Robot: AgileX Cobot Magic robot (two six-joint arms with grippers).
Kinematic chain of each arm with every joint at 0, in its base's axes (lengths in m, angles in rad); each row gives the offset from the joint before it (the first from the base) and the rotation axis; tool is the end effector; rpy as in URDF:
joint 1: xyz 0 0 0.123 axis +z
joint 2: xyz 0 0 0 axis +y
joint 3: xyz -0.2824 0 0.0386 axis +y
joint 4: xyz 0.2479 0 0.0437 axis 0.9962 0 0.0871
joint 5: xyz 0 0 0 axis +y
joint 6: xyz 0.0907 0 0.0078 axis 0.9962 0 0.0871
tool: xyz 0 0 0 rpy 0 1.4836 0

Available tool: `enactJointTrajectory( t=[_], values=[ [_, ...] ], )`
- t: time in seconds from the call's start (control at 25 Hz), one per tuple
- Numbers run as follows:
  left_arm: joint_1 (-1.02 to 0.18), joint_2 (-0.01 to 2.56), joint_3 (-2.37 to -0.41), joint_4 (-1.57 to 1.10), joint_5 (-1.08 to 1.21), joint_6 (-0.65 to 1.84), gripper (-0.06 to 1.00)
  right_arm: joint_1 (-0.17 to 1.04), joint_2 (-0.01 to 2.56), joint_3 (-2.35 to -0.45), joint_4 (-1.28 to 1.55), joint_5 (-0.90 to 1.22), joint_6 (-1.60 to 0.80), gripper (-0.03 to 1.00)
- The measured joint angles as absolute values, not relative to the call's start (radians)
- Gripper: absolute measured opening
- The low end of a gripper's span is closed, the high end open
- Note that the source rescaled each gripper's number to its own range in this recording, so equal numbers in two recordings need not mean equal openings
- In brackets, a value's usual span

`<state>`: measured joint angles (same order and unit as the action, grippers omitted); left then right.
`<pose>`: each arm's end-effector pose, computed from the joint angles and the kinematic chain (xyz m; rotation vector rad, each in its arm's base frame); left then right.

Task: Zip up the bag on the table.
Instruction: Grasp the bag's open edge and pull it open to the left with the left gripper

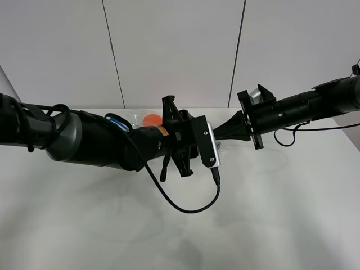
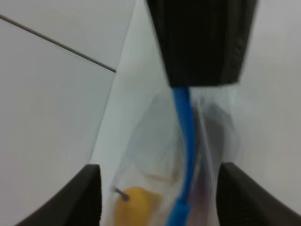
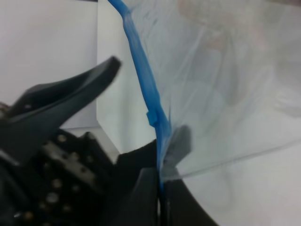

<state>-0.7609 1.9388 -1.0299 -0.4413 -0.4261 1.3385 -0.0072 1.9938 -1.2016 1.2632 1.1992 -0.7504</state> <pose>0.3049 -0.2682 0.1663 1.4255 1.4133 0.2874 0.3653 0.0783 0.1780 -0.0210 2.5727 1.5727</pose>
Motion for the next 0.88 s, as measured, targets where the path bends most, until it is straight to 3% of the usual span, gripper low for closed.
enactJointTrajectory(
  t=[0.36, 0.6, 0.88],
  values=[
    [-0.761, 1.946, -1.03, -0.438, -0.431, 1.335, 0.59, -0.007, 1.994, -1.202, 1.263, 1.198, -0.75, 0.0],
    [-0.761, 1.946, -1.03, -0.438, -0.431, 1.335, 0.28, -0.007, 1.994, -1.202, 1.263, 1.198, -0.75, 0.0],
    [-0.761, 1.946, -1.03, -0.438, -0.431, 1.335, 0.2, -0.007, 1.994, -1.202, 1.264, 1.198, -0.75, 0.0]
  ],
)
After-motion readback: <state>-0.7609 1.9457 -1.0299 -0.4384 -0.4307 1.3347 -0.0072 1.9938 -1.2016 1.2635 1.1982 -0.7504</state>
